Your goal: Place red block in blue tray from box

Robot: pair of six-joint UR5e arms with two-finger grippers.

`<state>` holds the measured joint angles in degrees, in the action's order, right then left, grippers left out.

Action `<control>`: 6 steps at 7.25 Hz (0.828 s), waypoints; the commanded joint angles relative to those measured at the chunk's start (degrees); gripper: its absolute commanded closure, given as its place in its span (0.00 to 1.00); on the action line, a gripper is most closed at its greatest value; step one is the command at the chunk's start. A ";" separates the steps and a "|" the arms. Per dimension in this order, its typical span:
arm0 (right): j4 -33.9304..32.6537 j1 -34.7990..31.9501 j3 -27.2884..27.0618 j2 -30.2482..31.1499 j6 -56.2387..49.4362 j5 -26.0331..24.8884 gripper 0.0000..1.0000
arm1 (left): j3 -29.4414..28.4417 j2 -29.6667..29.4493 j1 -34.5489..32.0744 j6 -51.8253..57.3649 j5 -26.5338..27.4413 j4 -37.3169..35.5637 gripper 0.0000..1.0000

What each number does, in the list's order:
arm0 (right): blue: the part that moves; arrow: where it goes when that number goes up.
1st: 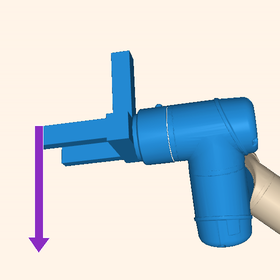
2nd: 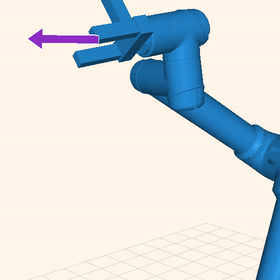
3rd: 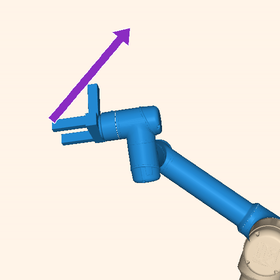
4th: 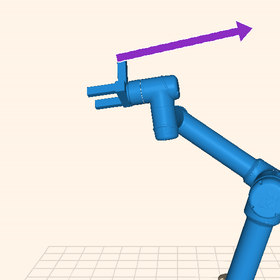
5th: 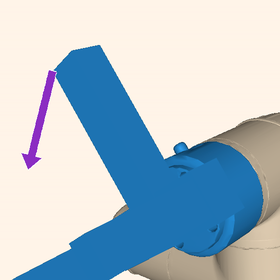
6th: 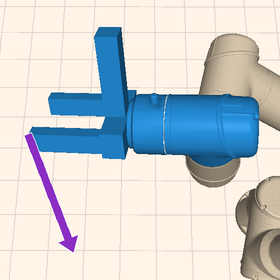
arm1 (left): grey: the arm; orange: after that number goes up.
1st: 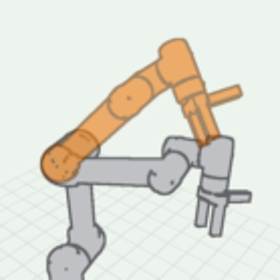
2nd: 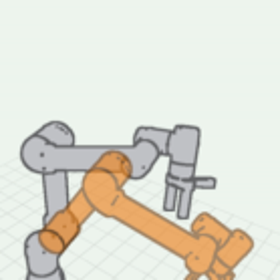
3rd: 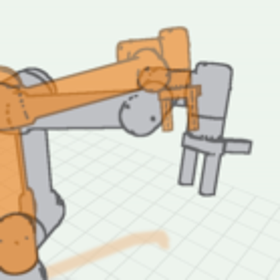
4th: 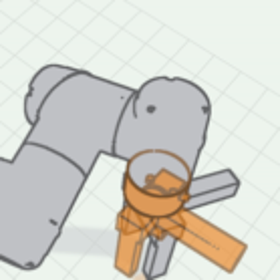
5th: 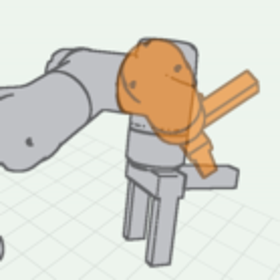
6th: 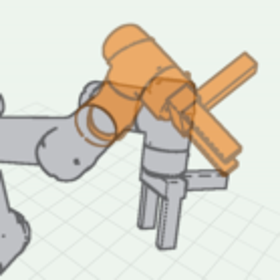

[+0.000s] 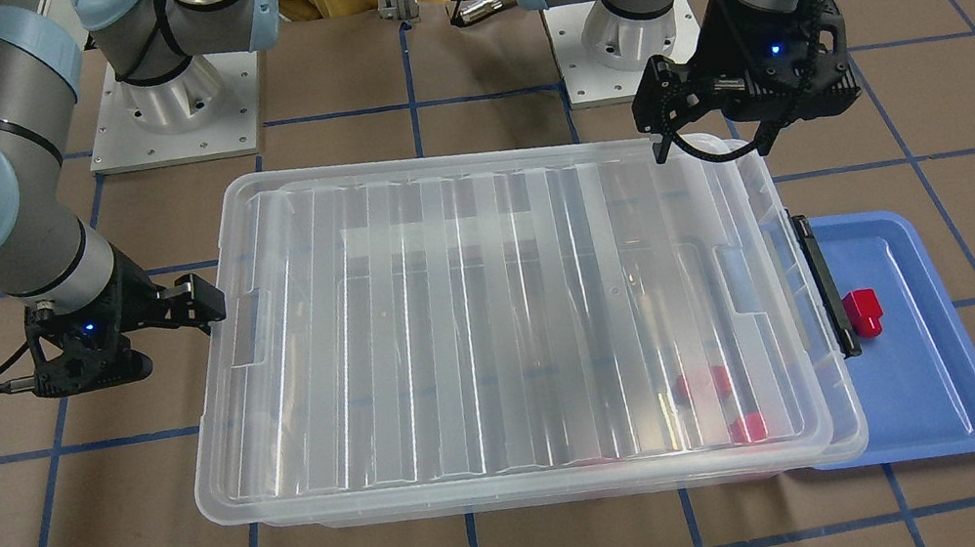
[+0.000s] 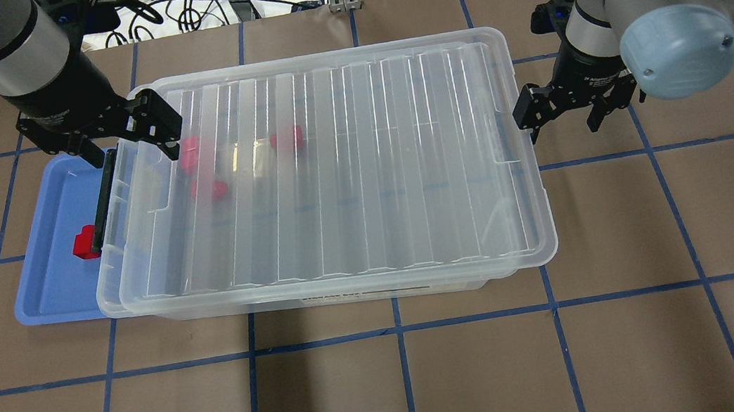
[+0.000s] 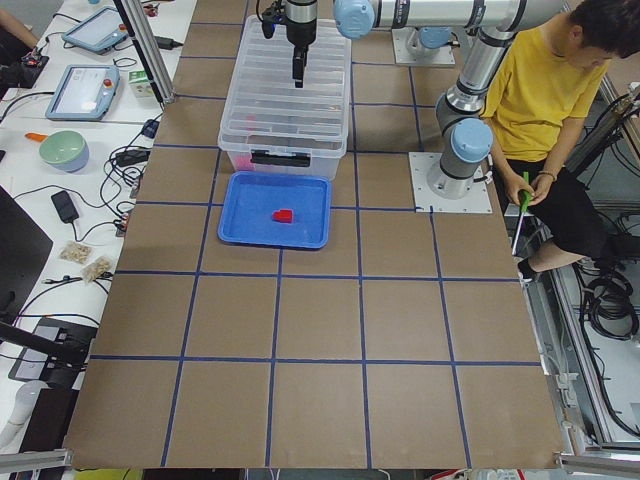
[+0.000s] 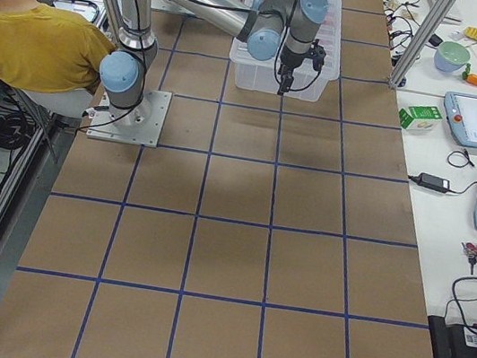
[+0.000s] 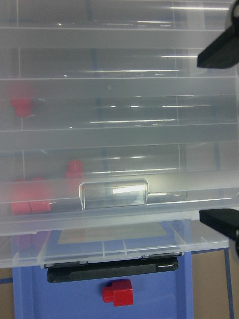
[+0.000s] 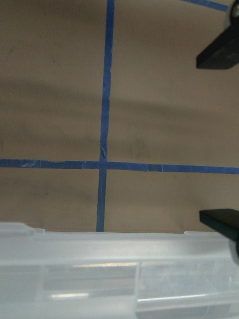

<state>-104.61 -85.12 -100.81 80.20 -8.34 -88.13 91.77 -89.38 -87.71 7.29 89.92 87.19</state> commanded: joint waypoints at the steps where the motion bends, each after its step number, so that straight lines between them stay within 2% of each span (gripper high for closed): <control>1: -0.24 -0.13 0.00 -0.22 -0.09 0.41 0.00 | -0.36 0.00 0.00 0.09 0.79 -0.09 0.00; 4: -0.33 -0.22 0.18 -0.13 -0.09 0.41 0.00 | -0.45 0.26 0.17 -0.87 -0.08 0.61 0.00; 5: -0.16 -0.13 1.40 0.30 -0.09 0.15 0.00 | -0.45 0.35 0.26 -2.88 0.00 0.61 0.00; 6: 3.41 -0.13 4.80 1.26 -0.09 -0.46 0.00 | -0.45 0.35 0.26 -2.90 0.08 0.79 0.00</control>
<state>-103.89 -85.29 -98.93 80.60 -8.44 -88.05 91.34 -89.09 -87.50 5.12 89.99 87.82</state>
